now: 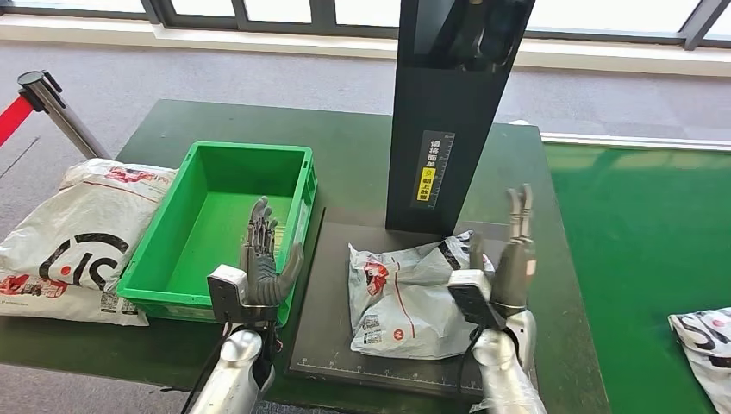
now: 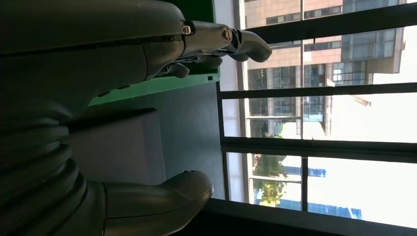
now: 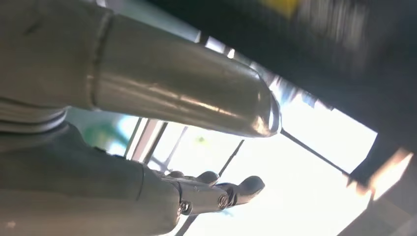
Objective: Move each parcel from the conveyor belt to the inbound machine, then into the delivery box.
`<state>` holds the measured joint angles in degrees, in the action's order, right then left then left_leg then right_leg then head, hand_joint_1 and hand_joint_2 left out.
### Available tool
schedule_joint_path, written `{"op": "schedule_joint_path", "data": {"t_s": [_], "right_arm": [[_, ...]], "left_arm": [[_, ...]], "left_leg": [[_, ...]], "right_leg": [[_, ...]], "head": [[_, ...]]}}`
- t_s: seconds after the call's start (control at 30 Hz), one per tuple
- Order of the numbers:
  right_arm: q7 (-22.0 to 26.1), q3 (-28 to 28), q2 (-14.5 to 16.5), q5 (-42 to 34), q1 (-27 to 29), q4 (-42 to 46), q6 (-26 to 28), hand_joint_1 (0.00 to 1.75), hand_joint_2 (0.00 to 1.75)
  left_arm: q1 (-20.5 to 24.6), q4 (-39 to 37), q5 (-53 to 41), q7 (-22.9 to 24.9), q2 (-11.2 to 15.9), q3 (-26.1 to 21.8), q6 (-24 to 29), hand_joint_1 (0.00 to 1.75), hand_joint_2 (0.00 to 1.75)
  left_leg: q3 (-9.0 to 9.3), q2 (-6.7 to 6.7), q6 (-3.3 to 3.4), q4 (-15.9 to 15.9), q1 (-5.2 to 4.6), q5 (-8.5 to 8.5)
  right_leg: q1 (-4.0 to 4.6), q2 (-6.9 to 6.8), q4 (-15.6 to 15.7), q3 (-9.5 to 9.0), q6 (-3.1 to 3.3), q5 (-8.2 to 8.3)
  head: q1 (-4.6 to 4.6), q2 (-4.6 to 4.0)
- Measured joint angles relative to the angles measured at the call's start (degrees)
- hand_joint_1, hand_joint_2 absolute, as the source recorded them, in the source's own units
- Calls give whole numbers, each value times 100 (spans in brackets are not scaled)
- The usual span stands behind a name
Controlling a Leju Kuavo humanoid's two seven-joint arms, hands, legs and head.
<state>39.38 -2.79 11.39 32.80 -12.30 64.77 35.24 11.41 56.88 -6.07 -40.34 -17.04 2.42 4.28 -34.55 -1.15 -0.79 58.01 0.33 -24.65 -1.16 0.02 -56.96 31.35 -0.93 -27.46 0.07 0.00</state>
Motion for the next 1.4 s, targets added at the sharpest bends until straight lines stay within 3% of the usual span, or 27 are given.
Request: {"op": "schedule_joint_path", "data": {"t_s": [0.1,0.23,0.4,0.47,0.6,0.73,0.87,1.0,1.17,1.37,1.4], "right_arm": [[53,155,8,-447,204,602,442,0,175],[69,399,25,-654,276,1068,497,0,175],[74,682,115,-642,141,1199,497,0,175],[76,785,160,-652,75,1197,497,0,175],[72,897,196,-877,-12,1152,496,0,175],[74,966,198,-954,-32,1116,495,0,175],[74,991,197,-1150,-35,1085,495,0,175],[75,989,192,-1362,-49,1025,495,0,175],[76,989,181,-1425,-97,947,495,0,175],[79,989,161,-1481,-158,900,495,0,175],[79,989,160,-1479,-174,888,495,0,175]], "left_arm": [[-56,281,-469,6,20,257,532,0,175],[198,402,-1545,137,0,868,992,0,175],[1041,-310,-3064,1046,-232,1541,1414,0,175],[1417,-823,-3202,1497,-319,1931,1604,0,175],[1978,-1729,-2899,2450,-396,3159,1782,0,175],[2198,-2211,-2597,2641,-412,4109,1766,0,175],[2341,-2495,-2370,2864,-414,4631,1447,0,175],[2389,-2890,-2196,3479,-413,5345,642,0,175],[2352,-3284,-2042,3557,-413,5974,34,0,175],[2401,-3400,-2152,3988,-426,6580,-622,0,175],[2425,-3403,-2155,4028,-427,6662,-704,44,175]], "left_leg": [[-11,15,-1,2,0,-1],[-21,15,-1,5,-1,0],[-24,16,1,8,-2,1],[-24,17,2,9,-3,2],[-25,18,1,9,-3,1],[-26,18,1,9,-3,-2],[-26,19,0,6,-2,-4],[-26,19,0,3,-2,-5],[-26,17,0,3,-3,-5],[-11,5,3,3,-2,-7],[-5,4,4,3,-2,-8]], "right_leg": [[-1,17,0,17,-2,5],[-2,19,0,25,-4,10],[-3,20,0,27,-10,16],[-4,21,0,28,-12,18],[-4,24,0,25,-13,19],[-3,25,0,29,-13,18],[-2,27,0,31,-10,14],[-2,27,-1,30,-9,13],[-2,25,-1,26,-9,13],[-2,13,1,2,-12,5],[-2,10,1,-7,-12,3]], "head": [[-1,0],[-1,0],[-1,0],[-1,0],[-1,0],[-2,0],[-2,0],[-1,0],[-2,0],[-1,0],[-2,0]]}}
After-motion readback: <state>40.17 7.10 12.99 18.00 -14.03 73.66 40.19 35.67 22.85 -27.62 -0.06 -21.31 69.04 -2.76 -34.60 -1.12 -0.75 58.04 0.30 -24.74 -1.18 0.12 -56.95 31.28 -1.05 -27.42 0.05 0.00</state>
